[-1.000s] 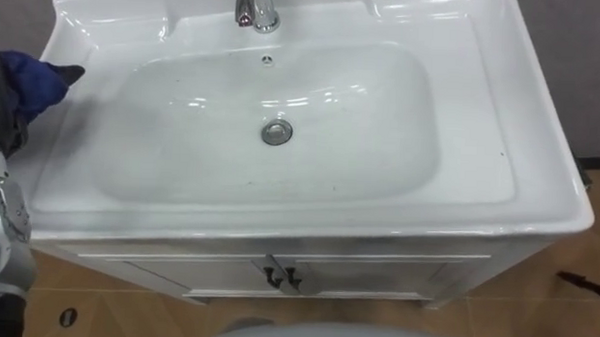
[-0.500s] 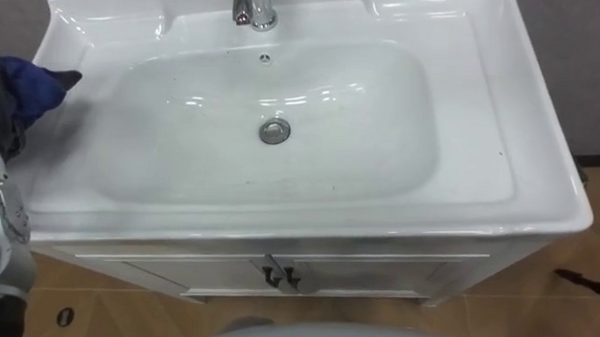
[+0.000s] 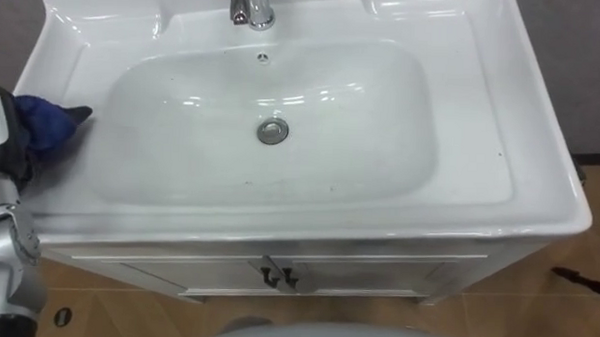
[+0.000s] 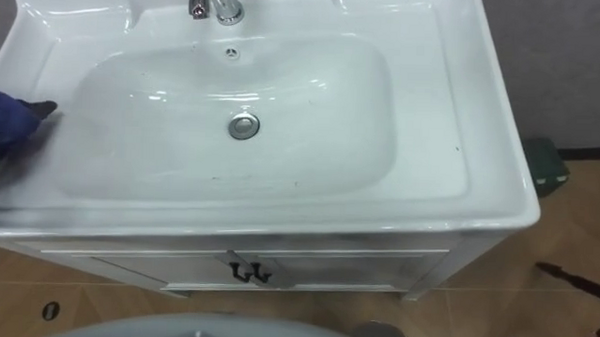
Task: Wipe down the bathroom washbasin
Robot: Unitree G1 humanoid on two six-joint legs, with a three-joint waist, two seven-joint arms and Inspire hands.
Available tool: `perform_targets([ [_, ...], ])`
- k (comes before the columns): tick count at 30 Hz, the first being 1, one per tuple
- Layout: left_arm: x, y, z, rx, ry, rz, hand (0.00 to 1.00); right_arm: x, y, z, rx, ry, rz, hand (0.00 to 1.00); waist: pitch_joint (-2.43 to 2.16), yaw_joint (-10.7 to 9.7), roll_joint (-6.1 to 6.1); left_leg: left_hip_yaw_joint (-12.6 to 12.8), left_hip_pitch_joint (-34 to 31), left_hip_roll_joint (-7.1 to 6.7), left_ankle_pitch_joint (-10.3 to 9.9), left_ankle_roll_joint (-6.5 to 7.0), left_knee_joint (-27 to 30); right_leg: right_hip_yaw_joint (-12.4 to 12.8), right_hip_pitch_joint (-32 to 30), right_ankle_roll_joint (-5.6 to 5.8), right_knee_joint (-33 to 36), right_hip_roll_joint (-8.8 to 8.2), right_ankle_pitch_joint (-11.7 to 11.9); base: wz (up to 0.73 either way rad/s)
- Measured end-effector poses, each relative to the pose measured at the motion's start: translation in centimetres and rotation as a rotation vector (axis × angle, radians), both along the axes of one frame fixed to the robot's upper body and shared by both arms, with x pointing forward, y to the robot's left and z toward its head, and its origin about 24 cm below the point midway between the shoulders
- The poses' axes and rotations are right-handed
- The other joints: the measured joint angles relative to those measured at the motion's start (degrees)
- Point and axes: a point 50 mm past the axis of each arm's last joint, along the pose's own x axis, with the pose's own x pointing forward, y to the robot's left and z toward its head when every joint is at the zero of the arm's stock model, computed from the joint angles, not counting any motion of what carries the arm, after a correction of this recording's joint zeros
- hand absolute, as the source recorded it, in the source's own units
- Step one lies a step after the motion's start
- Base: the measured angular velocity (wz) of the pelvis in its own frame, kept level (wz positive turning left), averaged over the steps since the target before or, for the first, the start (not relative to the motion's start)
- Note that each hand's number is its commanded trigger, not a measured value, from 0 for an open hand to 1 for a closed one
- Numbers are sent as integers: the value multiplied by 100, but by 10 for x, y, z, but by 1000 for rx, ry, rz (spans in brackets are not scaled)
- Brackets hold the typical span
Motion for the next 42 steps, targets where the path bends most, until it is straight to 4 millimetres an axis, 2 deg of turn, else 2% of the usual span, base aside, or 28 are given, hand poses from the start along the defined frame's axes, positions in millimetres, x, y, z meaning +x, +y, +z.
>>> perform_targets([
  [11, -6, 4, -12, -39, 88, 34, 100, -2, 0, 0, -9, -6, -32, 0, 6, -13, -14, -2, 3, 0, 0, 0, 0, 2, -1, 0, -4, 1, 1, 0],
  [12, -6, 4, -12, -41, 92, 35, 82, -2, 0, 0, -10, -7, -36, 0, 6, -16, -14, -1, 3, 0, 0, 0, 0, 2, -1, 0, -4, 1, 0, 0],
  [13, -6, 4, -13, -44, 96, 36, 56, -3, 0, 0, -13, -7, -39, 0, 6, -17, -13, -1, 3, 0, 0, 0, 1, 3, -1, 0, -4, 1, 1, 0],
  [14, -6, 4, -13, -45, 99, 37, 11, -3, -1, 0, -15, -7, -40, 0, 6, -18, -12, -1, 3, 0, 0, 0, 1, 3, -1, 0, -4, 1, 0, 0],
  [15, -6, 4, -13, -45, 100, 37, 0, -3, -1, 0, -16, -8, -40, 0, 6, -17, -12, -1, 3, 0, 0, 0, 1, 3, -1, 0, -5, 1, 0, 0],
  [19, -6, 4, -14, -50, 116, 43, 0, -2, -1, 0, -25, -8, -42, 0, -1, -16, -1, 0, 4, 0, 0, 0, 0, 6, -2, 0, -6, 3, 0, 0],
  [21, -6, 4, -14, -50, 117, 44, 0, -2, -1, 0, -25, -8, -41, 0, 13, -10, -22, -1, 0, 0, 0, 0, 0, 5, -2, 0, -9, 3, 0, 0],
  [25, -6, 3, -15, -60, 114, 45, 0, 1, -1, 0, -24, -17, -40, 0, -1, -29, 0, -4, -18, 0, 0, 0, 4, -15, -2, 0, -13, 2, 0, 1],
  [34, -6, 2, -17, -163, 89, 73, 0, 0, 0, 0, -17, -25, -69, 0, -4, -102, -12, -27, -20, 0, 0, 0, 10, -33, 4, 1, 2, -5, -7, 0],
  [42, 13, -16, -8, -296, -6, 58, 0, 2, 3, -1, -10, -25, -72, 0, 4, -142, -49, -151, -99, -41, 36, 41, 16, -164, 11, 10, -3, -39, -11, 9],
])
